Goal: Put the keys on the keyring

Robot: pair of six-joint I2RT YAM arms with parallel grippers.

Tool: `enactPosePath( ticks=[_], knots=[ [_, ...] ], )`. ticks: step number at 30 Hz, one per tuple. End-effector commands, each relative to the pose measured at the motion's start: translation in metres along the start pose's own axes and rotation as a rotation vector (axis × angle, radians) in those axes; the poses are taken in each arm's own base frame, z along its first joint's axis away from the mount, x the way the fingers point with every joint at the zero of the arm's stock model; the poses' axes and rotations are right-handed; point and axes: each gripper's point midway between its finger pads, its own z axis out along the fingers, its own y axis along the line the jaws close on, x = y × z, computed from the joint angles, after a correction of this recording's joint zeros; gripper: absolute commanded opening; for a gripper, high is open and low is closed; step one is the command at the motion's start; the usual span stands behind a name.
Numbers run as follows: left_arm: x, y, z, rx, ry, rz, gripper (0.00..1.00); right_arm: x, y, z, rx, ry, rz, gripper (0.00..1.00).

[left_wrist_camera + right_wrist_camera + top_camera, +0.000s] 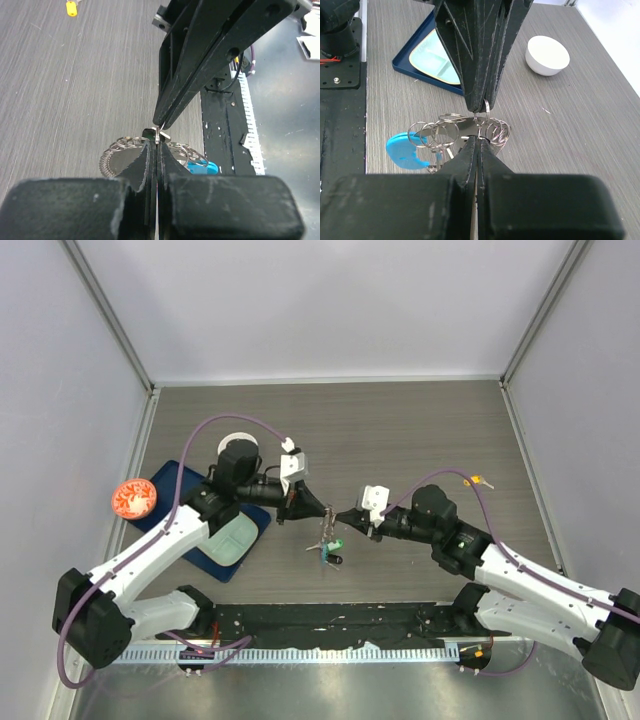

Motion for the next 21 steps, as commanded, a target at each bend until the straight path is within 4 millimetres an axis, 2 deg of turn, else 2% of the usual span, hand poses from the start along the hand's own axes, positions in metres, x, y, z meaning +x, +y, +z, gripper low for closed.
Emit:
enactPosePath(
  ticks=[1,4,8,9,10,12,13,19,20,21],
  knots=[
    [-0.047,0.003,-0.005,-0.036,-0.168,0.068,0.0,-0.012,-0.004,0.005,-0.005,-0.024,-0.008,0.01],
    [-0.056,0.01,-0.008,-0.099,-0.212,0.061,0.0,-0.013,-0.004,0.007,-0.01,-0.03,-0.006,0.01],
    [-0.052,0.017,-0.009,-0.148,-0.224,0.059,0.02,-0.016,-0.011,0.008,0.021,-0.036,-0.006,0.01],
    [-0.05,0.018,-0.01,-0.16,-0.22,0.054,0.06,-0.017,-0.013,0.008,0.033,-0.037,-0.009,0.01],
    [-0.049,0.021,-0.01,-0.173,-0.218,0.051,0.18,-0.019,-0.019,0.007,0.059,-0.035,-0.009,0.01],
    [-0.049,0.029,-0.015,-0.242,-0.218,0.044,0.28,-0.023,-0.025,0.007,0.088,-0.038,-0.013,0.01],
    [-0.05,0.032,-0.018,-0.273,-0.222,0.044,0.37,-0.025,-0.028,0.006,0.104,-0.039,-0.011,0.01],
    [-0.064,0.054,-0.054,-0.537,-0.254,0.093,0.59,-0.034,-0.047,0.006,0.189,-0.032,-0.018,0.01],
    [-0.06,0.057,-0.059,-0.574,-0.241,0.082,0.62,-0.034,-0.052,0.007,0.21,-0.023,-0.021,0.01],
    [-0.068,0.062,-0.073,-0.654,-0.259,0.09,0.7,-0.036,-0.057,0.009,0.22,-0.012,-0.027,0.01]
  ],
)
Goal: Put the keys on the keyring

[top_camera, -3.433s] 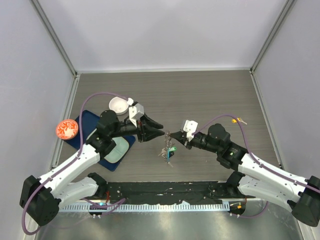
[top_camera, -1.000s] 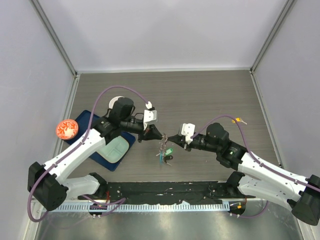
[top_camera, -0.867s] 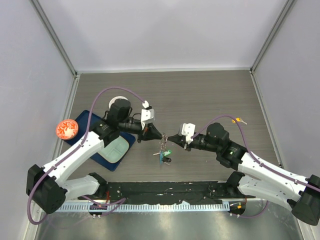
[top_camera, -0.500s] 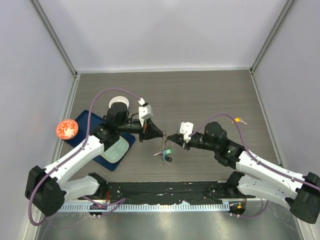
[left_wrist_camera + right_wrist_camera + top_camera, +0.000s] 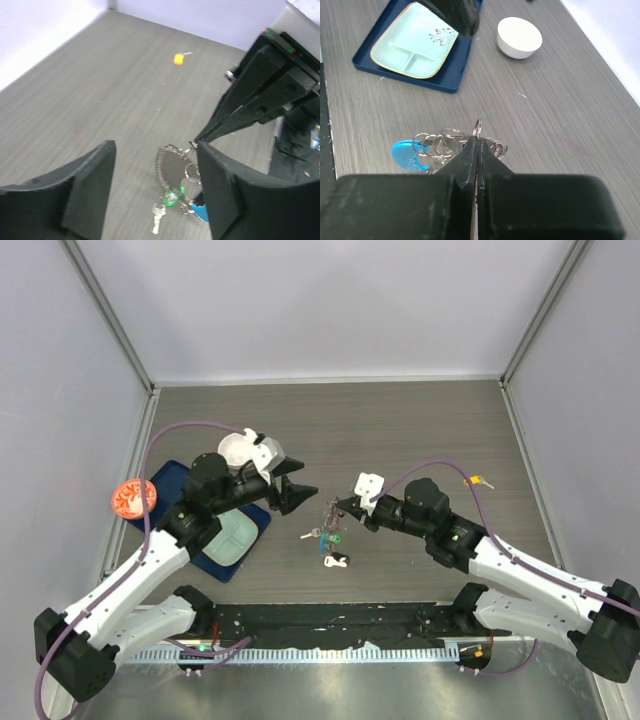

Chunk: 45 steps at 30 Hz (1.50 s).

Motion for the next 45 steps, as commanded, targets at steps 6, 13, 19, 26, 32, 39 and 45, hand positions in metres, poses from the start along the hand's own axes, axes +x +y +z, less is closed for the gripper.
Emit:
enactPosePath(
  ticks=[6,13,19,26,32,39,45],
  knots=[
    [-0.023,0.081,-0.064,-0.602,0.001,0.024,0.92,-0.054,-0.079,0.017,0.267,-0.005,-0.066,0.01],
    [-0.018,0.112,-0.123,-0.949,0.027,-0.015,1.0,-0.064,-0.185,0.04,0.472,0.037,0.002,0.01],
    [-0.009,0.113,-0.146,-1.019,0.067,0.019,1.0,-0.078,-0.283,0.057,0.698,0.049,-0.017,0.01],
    [-0.004,0.106,-0.156,-1.017,0.024,0.029,1.0,-0.009,-0.317,0.067,0.826,0.17,0.101,0.01],
    [-0.002,0.098,-0.164,-1.01,-0.015,0.012,1.0,0.109,-0.27,0.066,0.807,0.343,0.305,0.01],
    [0.011,0.092,-0.164,-0.986,0.007,-0.03,1.0,0.184,-0.194,0.045,0.715,0.497,0.536,0.01],
    [0.021,0.086,-0.167,-0.984,-0.016,-0.085,1.0,0.2,-0.14,0.017,0.687,0.506,0.743,0.06]
  ],
)
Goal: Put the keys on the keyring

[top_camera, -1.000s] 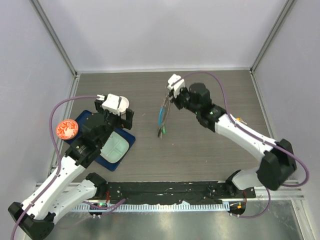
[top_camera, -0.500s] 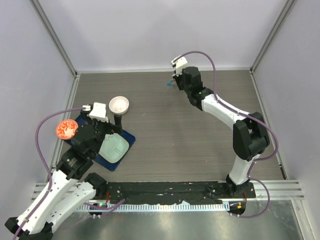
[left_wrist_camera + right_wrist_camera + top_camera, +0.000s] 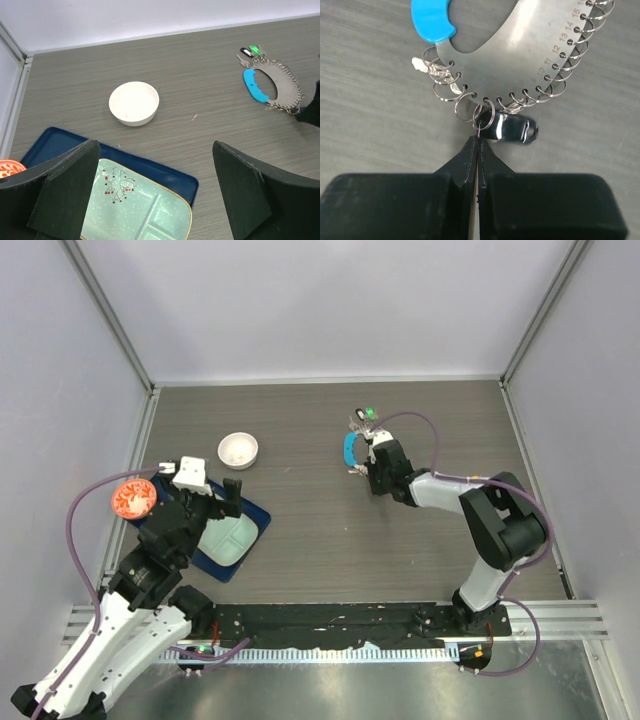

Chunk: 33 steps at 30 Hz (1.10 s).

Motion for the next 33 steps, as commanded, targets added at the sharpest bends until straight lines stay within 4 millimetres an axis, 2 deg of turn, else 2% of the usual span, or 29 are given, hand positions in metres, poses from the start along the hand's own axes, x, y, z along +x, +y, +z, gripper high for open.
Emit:
enactPosePath(
  ticks=[1,2,3,5,6,7,9,10,11,12,13,16,17,19,20,22,23,24,28,33],
  knots=[
    [0.003,0.0,-0.005,0.001,-0.013,-0.065,1.0,-0.016,0.015,-0.038,-0.076,-0.075,0.183,0.08],
    [0.0,0.001,-0.007,0.002,-0.026,-0.084,1.0,-0.004,0.014,-0.042,-0.067,-0.048,0.214,0.11],
    [0.004,-0.002,-0.007,0.016,-0.023,-0.087,1.0,-0.011,0.014,-0.053,-0.074,-0.077,0.234,0.21],
    [0.004,-0.005,-0.009,0.037,-0.036,-0.102,1.0,0.0,0.012,-0.062,-0.07,-0.077,0.279,0.35],
    [0.004,-0.008,-0.012,0.057,-0.041,-0.109,1.0,-0.001,0.013,-0.068,-0.075,-0.089,0.331,0.48],
    [0.006,-0.008,-0.014,0.066,-0.037,-0.107,1.0,-0.011,0.014,-0.081,-0.093,-0.137,0.357,0.52],
    [0.008,-0.007,-0.017,0.065,-0.036,-0.11,1.0,-0.012,0.011,-0.092,-0.097,-0.175,0.4,0.57],
    [0.01,-0.006,-0.018,0.063,-0.034,-0.111,1.0,-0.028,0.009,-0.109,-0.109,-0.243,0.421,0.58],
    [0.009,-0.006,-0.018,0.064,-0.041,-0.115,1.0,-0.031,0.005,-0.116,-0.098,-0.271,0.435,0.6],
    [0.006,-0.006,-0.019,0.066,-0.054,-0.127,1.0,-0.038,-0.005,-0.124,-0.052,-0.318,0.461,0.65],
    [-0.002,-0.008,-0.023,0.08,-0.092,-0.167,1.0,-0.049,-0.012,-0.142,-0.046,-0.386,0.474,0.7],
    [-0.016,-0.007,-0.032,0.105,-0.174,-0.2,1.0,-0.046,-0.032,-0.165,0.02,-0.482,0.479,0.8],
    [-0.016,-0.005,-0.033,0.097,-0.187,-0.206,1.0,-0.047,-0.04,-0.183,0.029,-0.551,0.498,0.89],
    [-0.023,0.0,-0.04,0.091,-0.236,-0.197,1.0,-0.044,-0.057,-0.202,0.09,-0.623,0.523,0.99],
    [-0.024,0.0,-0.041,0.1,-0.246,-0.179,1.0,-0.041,-0.064,-0.218,0.1,-0.674,0.528,1.0],
    [-0.025,0.001,-0.044,0.104,-0.273,-0.146,1.0,-0.041,-0.075,-0.239,0.125,-0.75,0.548,1.0],
    [-0.028,0.01,-0.046,0.06,-0.295,-0.183,1.0,-0.036,-0.083,-0.245,0.164,-0.756,0.544,1.0],
    [-0.03,0.018,-0.047,0.018,-0.311,-0.217,1.0,-0.04,-0.088,-0.265,0.163,-0.818,0.564,1.0],
    [-0.032,0.041,-0.053,-0.098,-0.353,-0.324,1.0,-0.043,-0.105,-0.302,0.224,-0.881,0.573,1.0],
    [-0.034,0.044,-0.062,-0.092,-0.348,-0.318,1.0,-0.051,-0.118,-0.351,0.246,-0.949,0.592,1.0]
  ],
)
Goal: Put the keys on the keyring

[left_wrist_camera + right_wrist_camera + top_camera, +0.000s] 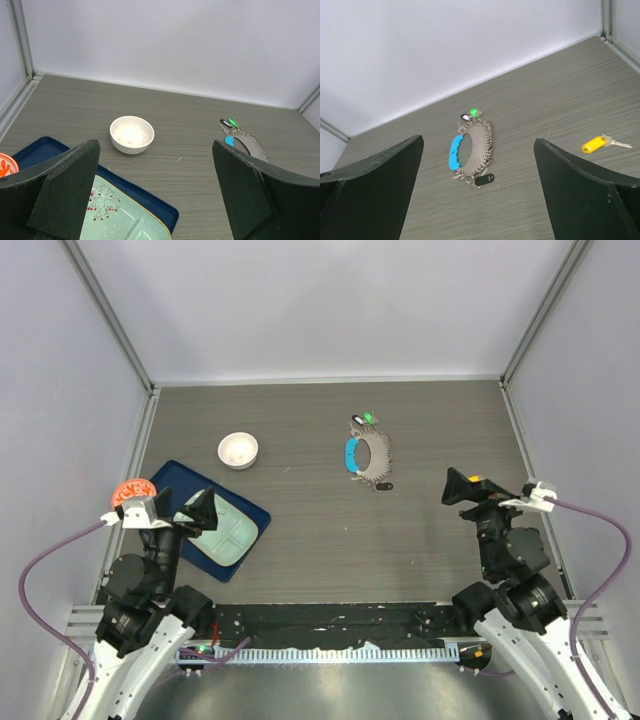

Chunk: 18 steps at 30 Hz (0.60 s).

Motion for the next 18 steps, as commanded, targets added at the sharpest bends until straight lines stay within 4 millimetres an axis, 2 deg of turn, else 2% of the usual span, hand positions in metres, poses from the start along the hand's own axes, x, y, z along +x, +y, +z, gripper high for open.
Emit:
enactPosePath(
  ticks=[1,7,10,18],
  knots=[
    [-0.022,0.007,-0.006,-0.035,-0.058,-0.048,1.0,-0.047,-0.009,-0.019,0.049,-0.087,-0.005,0.99],
    [-0.024,0.029,-0.01,-0.151,-0.102,-0.074,1.0,-0.082,-0.016,-0.042,0.059,-0.112,-0.049,1.0],
    [-0.025,0.027,-0.011,-0.139,-0.1,-0.071,1.0,-0.081,-0.026,-0.048,0.087,-0.1,-0.102,1.0],
    [-0.019,0.023,-0.004,-0.13,-0.054,-0.046,1.0,-0.086,-0.041,-0.055,0.138,-0.149,-0.093,1.0]
  ],
)
